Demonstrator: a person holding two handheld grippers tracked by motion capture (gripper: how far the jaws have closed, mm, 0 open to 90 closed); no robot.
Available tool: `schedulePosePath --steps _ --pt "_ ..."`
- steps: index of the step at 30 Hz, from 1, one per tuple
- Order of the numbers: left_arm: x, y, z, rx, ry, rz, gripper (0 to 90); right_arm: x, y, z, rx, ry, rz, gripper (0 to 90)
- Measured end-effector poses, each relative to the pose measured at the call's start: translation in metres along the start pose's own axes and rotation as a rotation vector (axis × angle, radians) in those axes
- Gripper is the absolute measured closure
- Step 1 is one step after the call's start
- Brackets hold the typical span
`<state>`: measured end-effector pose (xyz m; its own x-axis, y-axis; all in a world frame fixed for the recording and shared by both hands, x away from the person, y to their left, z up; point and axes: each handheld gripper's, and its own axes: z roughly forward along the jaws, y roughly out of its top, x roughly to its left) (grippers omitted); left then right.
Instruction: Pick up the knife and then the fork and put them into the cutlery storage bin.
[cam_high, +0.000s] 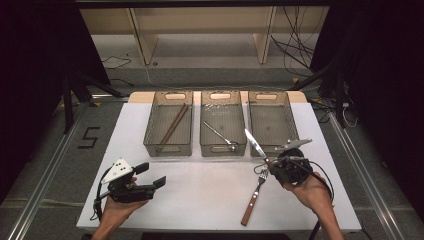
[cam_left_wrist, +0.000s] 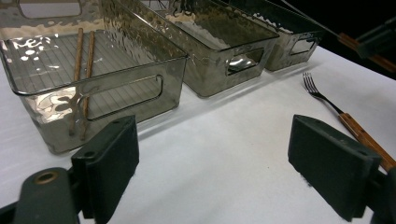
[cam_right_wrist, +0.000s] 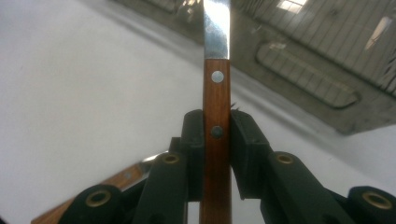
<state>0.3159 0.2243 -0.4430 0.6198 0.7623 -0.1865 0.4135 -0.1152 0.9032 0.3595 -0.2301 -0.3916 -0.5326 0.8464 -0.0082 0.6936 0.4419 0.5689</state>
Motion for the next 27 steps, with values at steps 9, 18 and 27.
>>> schedulePosePath --steps 9,18,27 --pt "0.000 0.000 -0.001 -0.004 0.000 0.007 16.0 -0.020 0.032 0.004 -0.037 -0.022 0.044 76.9" --pt "0.000 0.000 0.000 -0.005 0.000 0.007 16.0 -0.034 0.058 0.011 -0.047 -0.036 0.077 76.9" --pt "-0.001 0.000 0.000 -0.007 -0.001 0.008 16.0 -0.047 0.080 0.020 -0.053 -0.057 0.114 76.8"
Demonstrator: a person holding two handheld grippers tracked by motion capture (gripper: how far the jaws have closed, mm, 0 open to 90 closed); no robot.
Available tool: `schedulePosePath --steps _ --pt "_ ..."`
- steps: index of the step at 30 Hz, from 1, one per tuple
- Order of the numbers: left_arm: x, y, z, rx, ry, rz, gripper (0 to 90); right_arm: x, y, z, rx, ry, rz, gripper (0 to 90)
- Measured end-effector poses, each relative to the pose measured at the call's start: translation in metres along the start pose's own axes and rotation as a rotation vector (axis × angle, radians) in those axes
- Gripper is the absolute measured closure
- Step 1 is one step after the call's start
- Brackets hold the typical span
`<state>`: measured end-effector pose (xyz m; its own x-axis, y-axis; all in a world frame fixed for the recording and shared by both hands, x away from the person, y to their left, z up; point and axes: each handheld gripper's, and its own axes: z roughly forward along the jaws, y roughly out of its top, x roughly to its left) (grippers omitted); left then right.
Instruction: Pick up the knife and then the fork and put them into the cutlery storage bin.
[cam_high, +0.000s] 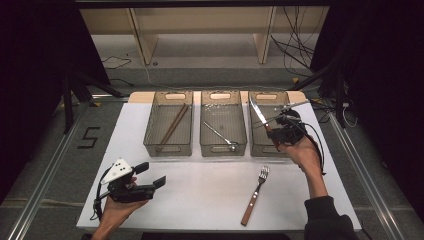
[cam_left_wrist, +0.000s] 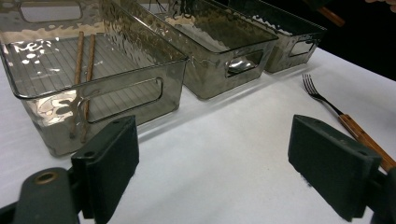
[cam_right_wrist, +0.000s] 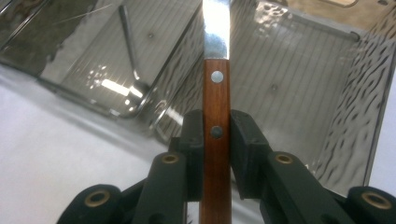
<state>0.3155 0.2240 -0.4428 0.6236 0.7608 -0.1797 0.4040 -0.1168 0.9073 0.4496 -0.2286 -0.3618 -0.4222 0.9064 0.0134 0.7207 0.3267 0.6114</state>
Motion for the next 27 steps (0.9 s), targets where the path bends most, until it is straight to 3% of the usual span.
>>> schedulePosePath --steps 11,27 --pt "0.000 0.000 0.000 -0.001 -0.001 0.000 16.0 -0.012 0.021 0.020 0.026 -0.021 0.062 76.8" --pt "0.000 0.000 0.000 -0.001 -0.004 -0.001 16.0 -0.022 0.027 0.041 0.064 -0.044 0.117 76.8"
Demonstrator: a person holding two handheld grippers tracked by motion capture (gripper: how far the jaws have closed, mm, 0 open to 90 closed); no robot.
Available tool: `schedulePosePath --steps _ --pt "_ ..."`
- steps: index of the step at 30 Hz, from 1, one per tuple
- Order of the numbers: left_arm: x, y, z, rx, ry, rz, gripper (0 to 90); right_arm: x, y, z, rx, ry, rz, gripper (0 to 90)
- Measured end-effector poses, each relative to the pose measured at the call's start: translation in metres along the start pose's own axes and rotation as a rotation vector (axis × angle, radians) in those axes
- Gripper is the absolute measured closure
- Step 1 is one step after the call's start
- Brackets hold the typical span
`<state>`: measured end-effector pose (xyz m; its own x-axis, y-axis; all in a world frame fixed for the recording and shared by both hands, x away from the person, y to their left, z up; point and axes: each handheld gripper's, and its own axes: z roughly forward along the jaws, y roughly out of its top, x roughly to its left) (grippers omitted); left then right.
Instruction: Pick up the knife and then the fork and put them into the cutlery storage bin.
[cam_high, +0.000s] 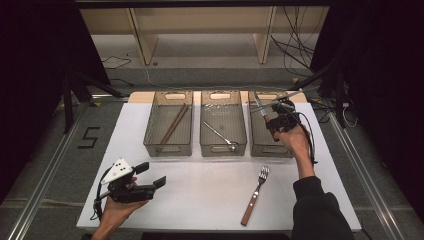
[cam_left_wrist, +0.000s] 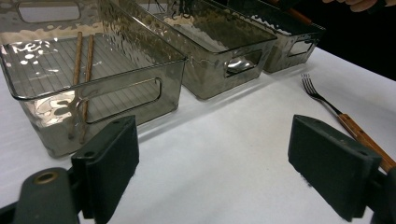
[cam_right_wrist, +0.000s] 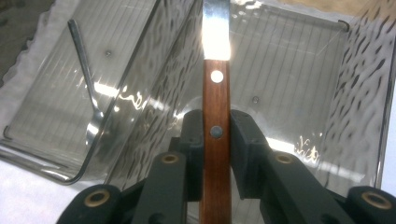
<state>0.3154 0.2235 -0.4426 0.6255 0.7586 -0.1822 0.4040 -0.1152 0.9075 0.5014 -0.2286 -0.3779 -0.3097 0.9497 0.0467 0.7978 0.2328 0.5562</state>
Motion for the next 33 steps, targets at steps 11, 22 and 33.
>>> schedulePosePath --steps 11,22,33 --pt "0.000 0.000 0.000 -0.001 -0.002 0.001 16.0 0.000 0.002 0.012 0.028 -0.013 0.025 76.7" --pt "0.000 0.000 0.000 0.001 -0.005 0.001 16.0 0.000 0.002 0.021 0.045 -0.018 0.047 76.7" --pt "0.000 0.000 0.000 0.004 -0.006 -0.001 16.0 0.001 0.003 0.025 0.046 0.027 0.073 65.3"
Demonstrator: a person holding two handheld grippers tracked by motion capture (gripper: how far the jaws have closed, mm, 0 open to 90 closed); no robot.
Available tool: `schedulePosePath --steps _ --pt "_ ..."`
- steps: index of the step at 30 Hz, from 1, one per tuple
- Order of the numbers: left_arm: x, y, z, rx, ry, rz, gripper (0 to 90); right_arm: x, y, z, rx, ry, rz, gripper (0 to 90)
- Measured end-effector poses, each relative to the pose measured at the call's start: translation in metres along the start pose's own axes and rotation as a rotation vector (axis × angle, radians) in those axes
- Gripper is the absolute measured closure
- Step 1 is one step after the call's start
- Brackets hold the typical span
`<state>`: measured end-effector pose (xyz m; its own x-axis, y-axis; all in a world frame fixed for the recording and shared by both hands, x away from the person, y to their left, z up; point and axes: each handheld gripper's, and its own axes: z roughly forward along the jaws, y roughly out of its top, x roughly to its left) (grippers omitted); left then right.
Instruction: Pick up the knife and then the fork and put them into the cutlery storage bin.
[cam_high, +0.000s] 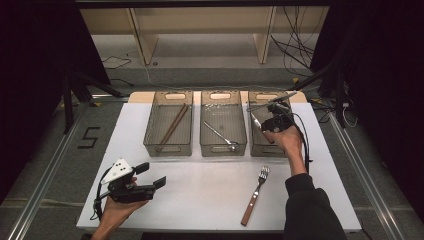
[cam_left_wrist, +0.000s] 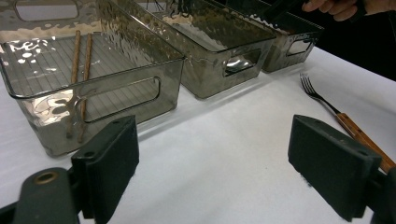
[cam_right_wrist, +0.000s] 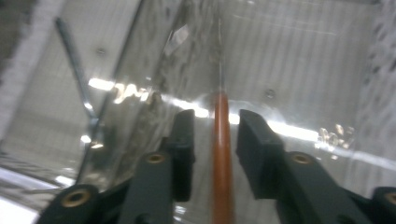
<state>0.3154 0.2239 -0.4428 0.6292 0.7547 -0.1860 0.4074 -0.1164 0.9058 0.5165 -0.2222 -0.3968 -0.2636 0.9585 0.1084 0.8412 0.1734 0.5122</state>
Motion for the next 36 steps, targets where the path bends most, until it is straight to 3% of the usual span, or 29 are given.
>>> schedulePosePath --steps 11,19,25,36 --pt "0.000 0.000 0.000 0.000 0.002 0.000 16.0 0.009 -0.011 -0.020 -0.062 0.062 -0.070 49.0" --pt "0.000 0.000 0.000 0.003 0.003 0.004 16.0 0.026 -0.038 -0.048 -0.130 0.148 -0.153 38.4" --pt "-0.001 0.000 0.001 -0.001 0.005 0.001 16.0 0.041 -0.066 -0.064 -0.164 0.206 -0.202 36.2" --pt "-0.001 0.000 0.000 0.001 0.004 0.005 16.0 0.066 -0.112 -0.061 -0.132 0.257 -0.272 33.8"
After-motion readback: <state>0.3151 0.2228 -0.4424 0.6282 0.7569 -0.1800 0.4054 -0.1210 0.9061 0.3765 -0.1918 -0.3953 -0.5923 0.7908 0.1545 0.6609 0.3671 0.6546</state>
